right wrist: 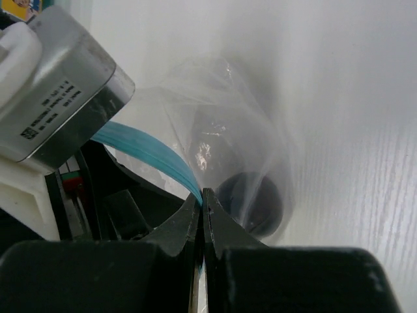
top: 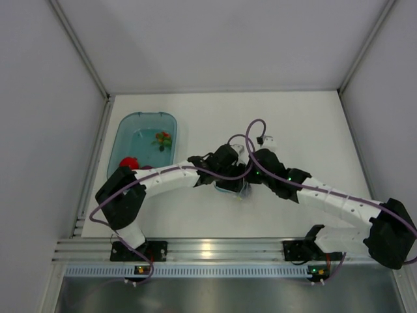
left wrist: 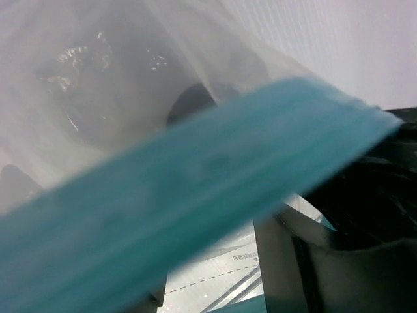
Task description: Open the zip-top bag and remove the fake food
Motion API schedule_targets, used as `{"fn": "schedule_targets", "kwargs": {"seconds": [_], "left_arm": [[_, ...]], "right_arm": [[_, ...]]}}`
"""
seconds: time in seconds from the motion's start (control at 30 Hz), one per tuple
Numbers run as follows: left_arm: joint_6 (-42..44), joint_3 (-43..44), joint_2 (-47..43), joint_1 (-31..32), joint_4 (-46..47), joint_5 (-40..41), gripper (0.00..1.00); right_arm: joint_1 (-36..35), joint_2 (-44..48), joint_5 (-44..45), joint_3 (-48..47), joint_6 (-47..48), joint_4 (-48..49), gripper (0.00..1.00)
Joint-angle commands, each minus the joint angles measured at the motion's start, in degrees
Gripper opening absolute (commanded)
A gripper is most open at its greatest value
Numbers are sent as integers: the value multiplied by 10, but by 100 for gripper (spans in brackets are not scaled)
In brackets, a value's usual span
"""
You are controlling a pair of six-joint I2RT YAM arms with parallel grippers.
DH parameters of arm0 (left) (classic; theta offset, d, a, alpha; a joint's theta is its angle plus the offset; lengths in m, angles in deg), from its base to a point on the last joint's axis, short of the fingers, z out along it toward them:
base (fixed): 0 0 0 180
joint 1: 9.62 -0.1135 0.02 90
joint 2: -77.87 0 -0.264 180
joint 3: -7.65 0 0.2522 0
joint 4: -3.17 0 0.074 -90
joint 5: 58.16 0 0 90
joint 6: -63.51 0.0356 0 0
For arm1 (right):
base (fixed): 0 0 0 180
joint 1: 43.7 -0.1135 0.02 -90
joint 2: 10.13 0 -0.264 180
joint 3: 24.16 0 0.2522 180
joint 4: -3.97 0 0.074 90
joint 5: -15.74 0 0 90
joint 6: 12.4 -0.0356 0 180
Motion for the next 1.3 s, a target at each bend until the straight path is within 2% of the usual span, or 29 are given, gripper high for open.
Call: {"fn": "schedule_targets", "kwargs": {"seconds": [0.0,0.07,0.3,0.6,1.03,1.27], "left_arm": [[-7,27,25,4,3,-35,56],[-22,27,33,5,9,-18,61],[-82,-3,40,5,116,-7,65],[-138,-42,12,9,189,30,68],[-179,-25,49,29,229,105,75],[-181,11,106,46,229,156,80]], "right_arm": [[4,21,6,-1,22,6,0],[7,27,-4,10,23,10,0],[14,51,-21,35,28,7,0],[24,63,-30,73,31,-11,0],[32,93,-97,102,29,36,0],[36,102,-133,114,36,54,0]]}}
